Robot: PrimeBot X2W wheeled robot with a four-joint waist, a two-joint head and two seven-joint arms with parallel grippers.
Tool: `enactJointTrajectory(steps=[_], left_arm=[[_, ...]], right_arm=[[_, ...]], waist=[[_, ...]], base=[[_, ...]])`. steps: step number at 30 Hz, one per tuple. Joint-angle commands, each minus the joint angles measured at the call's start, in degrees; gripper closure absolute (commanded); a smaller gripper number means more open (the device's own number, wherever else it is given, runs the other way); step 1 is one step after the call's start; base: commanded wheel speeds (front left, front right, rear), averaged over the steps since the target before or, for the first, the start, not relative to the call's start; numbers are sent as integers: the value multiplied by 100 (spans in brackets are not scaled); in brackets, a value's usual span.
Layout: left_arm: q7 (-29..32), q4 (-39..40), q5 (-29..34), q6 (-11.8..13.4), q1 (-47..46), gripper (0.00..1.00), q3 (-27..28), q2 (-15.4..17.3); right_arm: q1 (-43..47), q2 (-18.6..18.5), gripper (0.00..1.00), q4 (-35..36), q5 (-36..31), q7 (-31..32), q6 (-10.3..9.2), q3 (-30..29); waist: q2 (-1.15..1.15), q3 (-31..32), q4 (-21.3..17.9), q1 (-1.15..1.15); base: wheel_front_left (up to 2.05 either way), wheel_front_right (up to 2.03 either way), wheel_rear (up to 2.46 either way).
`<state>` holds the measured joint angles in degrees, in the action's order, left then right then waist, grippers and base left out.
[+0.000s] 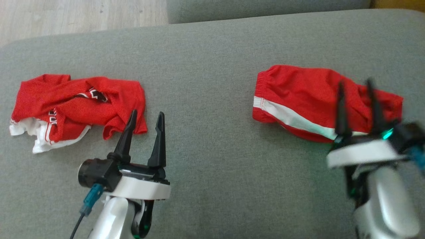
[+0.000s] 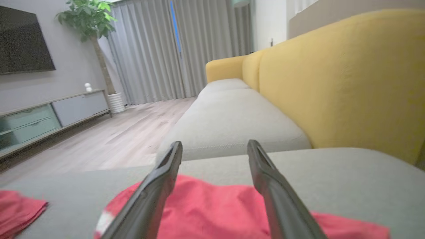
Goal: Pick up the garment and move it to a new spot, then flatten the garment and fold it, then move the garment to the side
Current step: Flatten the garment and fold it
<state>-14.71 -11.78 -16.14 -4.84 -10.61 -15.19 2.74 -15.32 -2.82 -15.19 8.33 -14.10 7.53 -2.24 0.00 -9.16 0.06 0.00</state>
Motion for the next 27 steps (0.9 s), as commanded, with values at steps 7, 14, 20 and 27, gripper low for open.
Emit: enactJointTrajectory(steps=[7,14,20,27], left_arm=[[-29,239,-30,-27,-179,0,86,14],[-29,218,-46,-37,-200,0,58,14],[-29,181,-92,-36,-221,0,-14,14],[-29,151,-152,-16,-268,0,-110,14]], right_arm=[[518,-7,0,374,198,-87,-4,905],[373,-80,0,218,-90,-88,-4,1214],[-65,-340,0,-470,-337,6,-4,1590],[-564,-528,0,-1345,-499,154,-4,2020]], waist=[[0,26,96,0],[0,-35,275,0],[0,-111,482,0],[0,-197,708,0]], base=[[0,0,0],[0,0,0],[0,0,0],[0,0,0]])
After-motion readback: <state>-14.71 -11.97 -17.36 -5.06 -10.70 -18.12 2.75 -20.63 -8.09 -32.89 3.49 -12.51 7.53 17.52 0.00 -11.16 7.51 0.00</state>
